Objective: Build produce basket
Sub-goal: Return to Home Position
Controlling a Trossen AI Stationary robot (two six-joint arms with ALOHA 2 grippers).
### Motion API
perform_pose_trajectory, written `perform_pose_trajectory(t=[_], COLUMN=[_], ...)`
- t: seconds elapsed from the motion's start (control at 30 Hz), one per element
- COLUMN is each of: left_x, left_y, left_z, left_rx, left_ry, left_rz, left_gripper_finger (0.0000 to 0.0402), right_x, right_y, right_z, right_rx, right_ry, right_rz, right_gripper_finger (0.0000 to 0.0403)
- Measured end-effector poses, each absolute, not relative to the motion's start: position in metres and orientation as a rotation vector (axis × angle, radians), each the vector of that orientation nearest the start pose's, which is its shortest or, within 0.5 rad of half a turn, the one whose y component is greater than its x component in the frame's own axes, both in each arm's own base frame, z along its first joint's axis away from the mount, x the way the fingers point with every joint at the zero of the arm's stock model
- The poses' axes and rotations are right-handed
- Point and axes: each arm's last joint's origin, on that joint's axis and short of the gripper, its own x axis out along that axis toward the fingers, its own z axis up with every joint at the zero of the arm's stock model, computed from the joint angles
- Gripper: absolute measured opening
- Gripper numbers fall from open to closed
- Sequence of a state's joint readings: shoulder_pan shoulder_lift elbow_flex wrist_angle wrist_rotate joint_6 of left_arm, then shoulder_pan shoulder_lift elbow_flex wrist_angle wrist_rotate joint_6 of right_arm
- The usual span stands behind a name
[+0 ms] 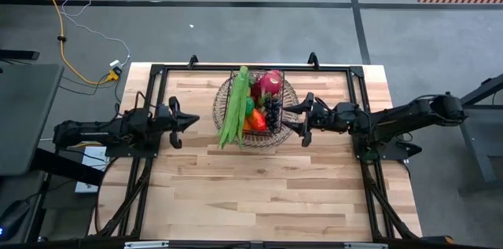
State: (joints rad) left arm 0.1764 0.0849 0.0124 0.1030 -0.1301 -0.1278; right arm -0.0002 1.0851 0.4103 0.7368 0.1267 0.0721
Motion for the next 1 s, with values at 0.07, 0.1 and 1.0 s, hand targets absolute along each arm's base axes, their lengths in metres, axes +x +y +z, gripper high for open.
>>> perform_pose_trajectory(t=[0.07,0.1,1.0], left_x=[0.100,0.100,0.100], left_y=[0.022,0.023,0.023], left_z=[0.170,0.170,0.168], left_rx=[-0.127,-0.127,-0.127], left_ry=[-0.044,-0.038,-0.021], left_rz=[0.330,0.338,0.345], left_gripper_finger=[0.0000,0.0000,0.0003], right_x=[0.221,0.220,0.110], right_y=[-0.004,-0.005,-0.007], right_z=[0.237,0.237,0.230], right_rx=[0.089,0.096,0.173], right_ry=[-0.067,-0.062,-0.214], right_rz=[-0.150,-0.182,-0.112], right_gripper_finger=[0.0228,0.0224,0.0002])
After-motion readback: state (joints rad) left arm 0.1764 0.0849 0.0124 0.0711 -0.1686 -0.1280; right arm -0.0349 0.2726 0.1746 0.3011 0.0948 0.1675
